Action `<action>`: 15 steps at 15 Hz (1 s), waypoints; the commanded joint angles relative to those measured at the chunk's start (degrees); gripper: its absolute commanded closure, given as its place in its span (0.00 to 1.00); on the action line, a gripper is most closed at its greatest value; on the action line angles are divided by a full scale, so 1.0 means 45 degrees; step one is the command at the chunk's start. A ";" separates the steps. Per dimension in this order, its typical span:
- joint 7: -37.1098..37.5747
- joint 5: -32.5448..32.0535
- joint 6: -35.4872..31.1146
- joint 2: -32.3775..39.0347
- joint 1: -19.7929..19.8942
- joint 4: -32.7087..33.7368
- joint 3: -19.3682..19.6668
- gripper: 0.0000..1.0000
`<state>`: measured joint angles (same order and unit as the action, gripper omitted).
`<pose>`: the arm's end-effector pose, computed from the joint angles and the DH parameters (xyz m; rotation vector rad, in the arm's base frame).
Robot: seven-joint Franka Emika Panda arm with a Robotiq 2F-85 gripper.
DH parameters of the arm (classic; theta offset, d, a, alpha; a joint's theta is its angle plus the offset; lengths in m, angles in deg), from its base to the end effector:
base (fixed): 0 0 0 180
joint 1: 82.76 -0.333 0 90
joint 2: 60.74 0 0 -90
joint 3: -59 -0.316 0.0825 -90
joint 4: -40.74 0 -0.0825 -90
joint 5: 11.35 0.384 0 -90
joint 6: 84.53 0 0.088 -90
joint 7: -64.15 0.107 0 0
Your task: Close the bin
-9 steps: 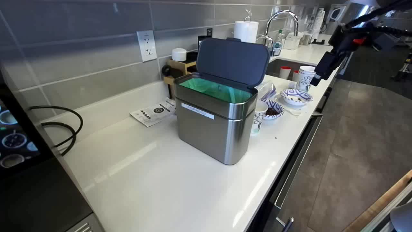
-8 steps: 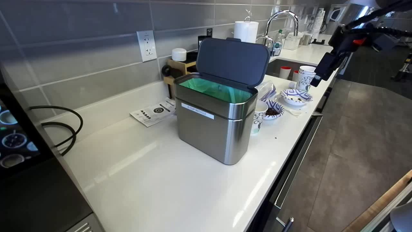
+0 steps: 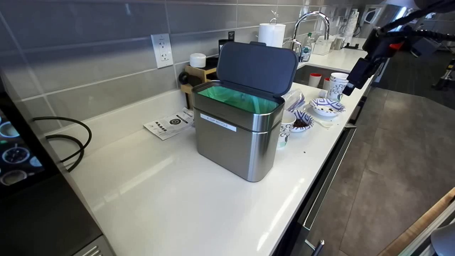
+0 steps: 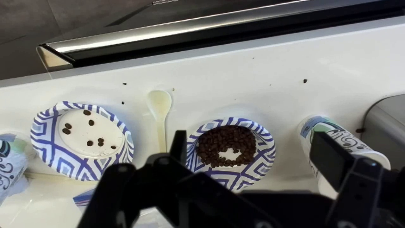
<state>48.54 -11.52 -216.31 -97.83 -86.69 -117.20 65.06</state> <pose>0.3540 -0.0112 0.4192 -3.0688 -0.3892 -0.3024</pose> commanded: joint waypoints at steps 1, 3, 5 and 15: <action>0.0127 0.0578 -0.0226 0.0473 -0.0209 0.0488 0.0075 0.00; -0.0154 0.1045 -0.0356 0.0714 -0.0497 0.0891 0.0237 0.00; -0.0334 0.1656 -0.0334 0.1131 -0.0838 0.1452 0.0356 0.00; -0.1705 0.5396 0.2836 0.3463 -0.1724 0.4909 0.1062 0.00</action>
<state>43.34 8.18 -211.24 -86.19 -94.14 -100.91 68.72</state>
